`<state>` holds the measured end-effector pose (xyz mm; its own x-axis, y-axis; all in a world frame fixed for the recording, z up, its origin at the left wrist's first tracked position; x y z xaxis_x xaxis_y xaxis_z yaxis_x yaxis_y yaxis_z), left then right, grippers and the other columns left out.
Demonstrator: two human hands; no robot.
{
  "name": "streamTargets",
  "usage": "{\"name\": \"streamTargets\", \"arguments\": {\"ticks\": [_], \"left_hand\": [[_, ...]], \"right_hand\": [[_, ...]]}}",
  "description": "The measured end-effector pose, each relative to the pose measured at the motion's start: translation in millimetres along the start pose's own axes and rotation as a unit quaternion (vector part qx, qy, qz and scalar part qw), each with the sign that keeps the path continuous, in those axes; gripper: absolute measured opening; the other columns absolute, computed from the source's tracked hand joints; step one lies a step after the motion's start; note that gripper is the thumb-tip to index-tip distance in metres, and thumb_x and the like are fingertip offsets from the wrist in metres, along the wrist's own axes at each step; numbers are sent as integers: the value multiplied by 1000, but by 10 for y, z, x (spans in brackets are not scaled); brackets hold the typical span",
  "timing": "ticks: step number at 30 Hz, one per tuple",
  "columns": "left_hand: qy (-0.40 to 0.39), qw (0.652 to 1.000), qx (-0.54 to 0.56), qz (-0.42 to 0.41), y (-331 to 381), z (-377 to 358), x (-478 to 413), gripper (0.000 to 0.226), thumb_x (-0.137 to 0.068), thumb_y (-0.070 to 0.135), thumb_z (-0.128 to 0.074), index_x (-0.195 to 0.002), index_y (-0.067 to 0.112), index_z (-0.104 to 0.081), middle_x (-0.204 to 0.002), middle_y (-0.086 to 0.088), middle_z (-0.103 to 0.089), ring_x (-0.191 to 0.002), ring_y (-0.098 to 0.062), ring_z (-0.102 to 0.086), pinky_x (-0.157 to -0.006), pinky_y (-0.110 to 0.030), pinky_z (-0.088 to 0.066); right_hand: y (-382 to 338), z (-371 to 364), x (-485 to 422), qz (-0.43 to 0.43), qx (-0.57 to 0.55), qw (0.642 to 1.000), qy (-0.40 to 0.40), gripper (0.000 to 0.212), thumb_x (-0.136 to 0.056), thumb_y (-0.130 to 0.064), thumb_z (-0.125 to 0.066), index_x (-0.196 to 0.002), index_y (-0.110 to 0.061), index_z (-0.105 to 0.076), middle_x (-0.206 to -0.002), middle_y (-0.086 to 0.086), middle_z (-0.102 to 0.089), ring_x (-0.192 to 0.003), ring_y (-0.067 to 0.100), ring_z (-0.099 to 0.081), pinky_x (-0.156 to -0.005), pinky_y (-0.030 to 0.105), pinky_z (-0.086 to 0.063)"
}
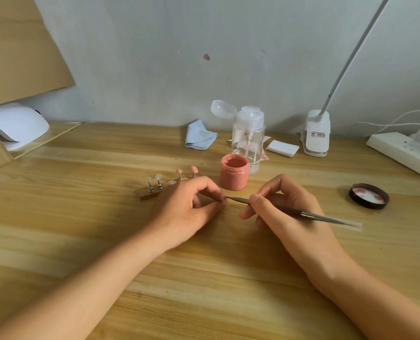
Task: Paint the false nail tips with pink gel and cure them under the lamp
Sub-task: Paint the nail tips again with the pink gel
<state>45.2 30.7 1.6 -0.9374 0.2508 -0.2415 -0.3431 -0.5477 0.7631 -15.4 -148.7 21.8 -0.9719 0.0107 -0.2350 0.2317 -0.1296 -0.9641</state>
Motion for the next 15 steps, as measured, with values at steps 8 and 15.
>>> {"name": "streamTargets", "arguments": {"ticks": [8, 15], "left_hand": [[-2, 1000, -3, 7, 3, 0, 5, 15, -85, 27, -74, -86, 40, -67, -37, 12, -40, -40, -4, -38, -50, -24, -26], [6, 1000, -9, -13, 9, 2, 5, 13, -85, 26, -75, -85, 38, -69, -38, 14, -42, -39, -5, -38, -45, -19, -25]], "right_hand": [[-8, -16, -4, 8, 27, 1000, -1, 13, -91, -5, -62, -83, -1, -54, -69, 4, -74, -57, 1, -58, -56, 14, -43], [-22, 21, -4, 33, 0, 999, 21, 9, -92, -2, -61, -88, 0, -54, -72, 8, -73, -58, 3, -58, -57, 17, -43]]}}
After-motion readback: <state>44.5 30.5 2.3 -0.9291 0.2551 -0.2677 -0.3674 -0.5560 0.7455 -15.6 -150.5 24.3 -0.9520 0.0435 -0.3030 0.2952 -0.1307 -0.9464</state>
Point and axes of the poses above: each hand's wrist, its own x-axis away from the middle knuckle, its own z-axis out of the back of the hand, y = z × x, the point moved 3 cm from there along -x, towards the middle knuckle
